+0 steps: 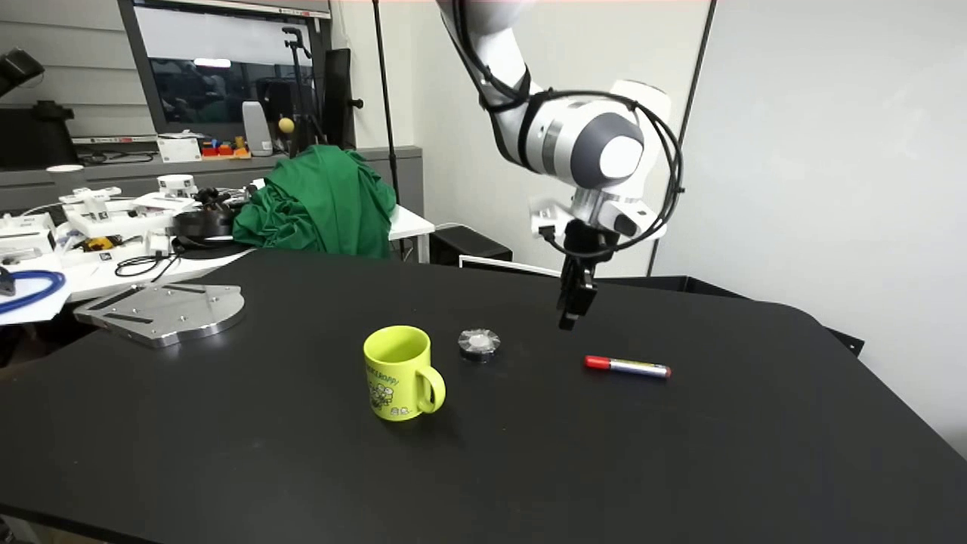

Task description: Put the marker on the table

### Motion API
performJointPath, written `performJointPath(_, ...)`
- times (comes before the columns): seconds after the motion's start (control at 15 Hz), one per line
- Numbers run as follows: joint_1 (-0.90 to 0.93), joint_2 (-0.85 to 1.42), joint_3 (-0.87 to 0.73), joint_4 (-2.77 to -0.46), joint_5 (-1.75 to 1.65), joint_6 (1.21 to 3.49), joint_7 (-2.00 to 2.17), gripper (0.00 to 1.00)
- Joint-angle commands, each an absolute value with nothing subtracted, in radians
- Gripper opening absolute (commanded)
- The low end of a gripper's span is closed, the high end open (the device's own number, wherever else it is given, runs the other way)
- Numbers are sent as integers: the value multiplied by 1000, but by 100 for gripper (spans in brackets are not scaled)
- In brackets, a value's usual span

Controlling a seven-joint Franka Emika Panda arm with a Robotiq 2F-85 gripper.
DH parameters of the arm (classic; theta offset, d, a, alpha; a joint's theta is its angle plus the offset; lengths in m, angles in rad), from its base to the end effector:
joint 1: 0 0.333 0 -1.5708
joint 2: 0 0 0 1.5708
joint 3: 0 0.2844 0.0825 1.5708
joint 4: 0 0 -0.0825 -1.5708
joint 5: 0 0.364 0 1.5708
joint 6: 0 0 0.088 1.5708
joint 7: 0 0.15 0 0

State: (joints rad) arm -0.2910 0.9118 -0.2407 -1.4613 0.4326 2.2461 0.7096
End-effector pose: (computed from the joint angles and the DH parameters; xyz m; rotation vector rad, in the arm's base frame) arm 0.5918 -0.3009 0.0904 -2.2603 1.9979 0.1507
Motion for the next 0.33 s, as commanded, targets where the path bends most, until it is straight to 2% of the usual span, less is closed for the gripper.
performJointPath(0.0, -288, 754, -193, -1521, 431, 2108, 703, 87)
performJointPath(0.07, -291, 843, -207, -1463, 423, 2174, 712, 68)
performJointPath(0.27, -283, 772, -195, -1484, 427, 2107, 709, 87)
